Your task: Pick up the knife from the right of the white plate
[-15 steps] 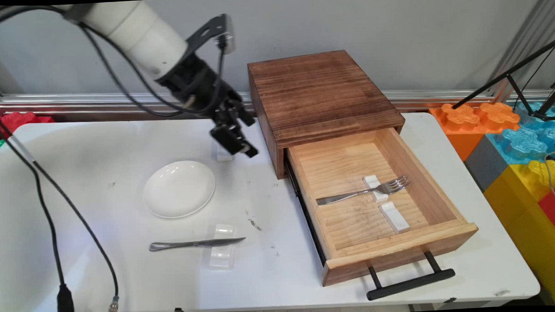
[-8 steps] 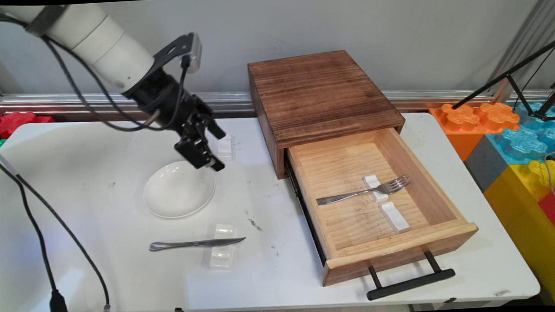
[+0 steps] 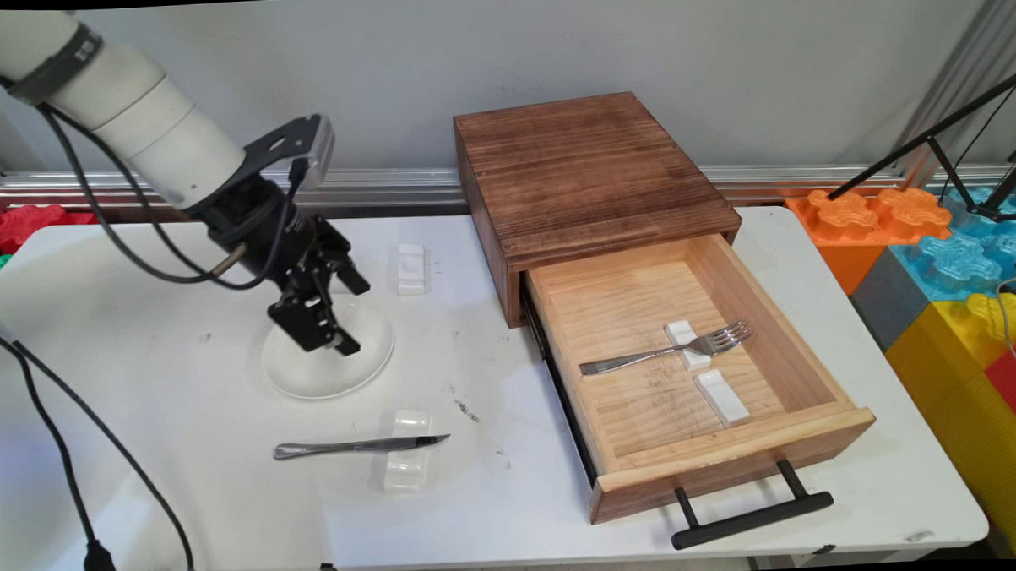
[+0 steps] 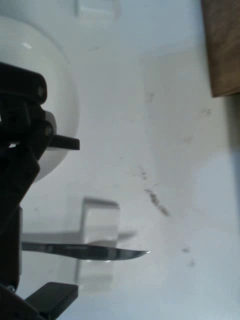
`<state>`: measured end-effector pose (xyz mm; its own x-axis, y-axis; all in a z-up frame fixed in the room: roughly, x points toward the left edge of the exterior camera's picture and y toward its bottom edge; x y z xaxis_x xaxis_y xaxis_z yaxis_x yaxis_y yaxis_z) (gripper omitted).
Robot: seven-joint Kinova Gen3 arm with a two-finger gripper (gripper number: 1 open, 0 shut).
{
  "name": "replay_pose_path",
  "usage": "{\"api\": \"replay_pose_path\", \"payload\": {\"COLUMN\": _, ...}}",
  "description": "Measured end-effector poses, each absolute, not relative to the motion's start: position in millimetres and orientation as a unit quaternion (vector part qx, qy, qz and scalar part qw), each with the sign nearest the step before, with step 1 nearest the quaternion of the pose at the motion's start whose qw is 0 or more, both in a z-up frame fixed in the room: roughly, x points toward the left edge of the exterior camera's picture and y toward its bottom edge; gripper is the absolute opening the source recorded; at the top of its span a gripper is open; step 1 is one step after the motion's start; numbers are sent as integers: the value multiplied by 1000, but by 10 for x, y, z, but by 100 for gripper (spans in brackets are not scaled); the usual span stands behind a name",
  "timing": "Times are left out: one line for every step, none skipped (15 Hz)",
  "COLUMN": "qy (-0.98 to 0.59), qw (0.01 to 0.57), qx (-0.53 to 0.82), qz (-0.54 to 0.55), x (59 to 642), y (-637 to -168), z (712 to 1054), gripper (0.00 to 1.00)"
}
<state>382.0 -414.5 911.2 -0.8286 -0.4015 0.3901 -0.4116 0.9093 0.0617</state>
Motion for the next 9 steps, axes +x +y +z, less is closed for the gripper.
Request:
{"api": "replay_pose_path", "payload": {"qy": -957, "qw": 196, "qx": 212, "qz": 9, "x": 3838, "y": -4116, "z": 9087, "gripper": 100}}
{"api": "replay_pose_path", "payload": {"qy": -959, "qw": 191, "qx": 211, "qz": 6, "x": 3856, "y": -4083, "z": 9059, "gripper": 100}}
{"api": "replay_pose_path", "payload": {"qy": -960, "qw": 186, "qx": 210, "qz": 3, "x": 3873, "y": -4051, "z": 9030, "gripper": 100}}
{"api": "replay_pose_path", "payload": {"qy": -961, "qw": 183, "qx": 209, "qz": 2, "x": 3880, "y": -4030, "z": 9009, "gripper": 100}}
{"api": "replay_pose_path", "payload": {"qy": -961, "qw": 179, "qx": 209, "qz": -1, "x": 3892, "y": -3997, "z": 8974, "gripper": 100}}
{"api": "replay_pose_path", "payload": {"qy": -962, "qw": 177, "qx": 209, "qz": -2, "x": 3897, "y": -3977, "z": 8951, "gripper": 100}}
{"api": "replay_pose_path", "payload": {"qy": -962, "qw": 175, "qx": 209, "qz": -4, "x": 3901, "y": -3960, "z": 8929, "gripper": 100}}
{"api": "replay_pose_path", "payload": {"qy": -963, "qw": 173, "qx": 209, "qz": -6, "x": 3907, "y": -3932, "z": 8894, "gripper": 100}}
{"api": "replay_pose_path", "payload": {"qy": -963, "qw": 171, "qx": 209, "qz": -8, "x": 3909, "y": -3915, "z": 8869, "gripper": 100}}
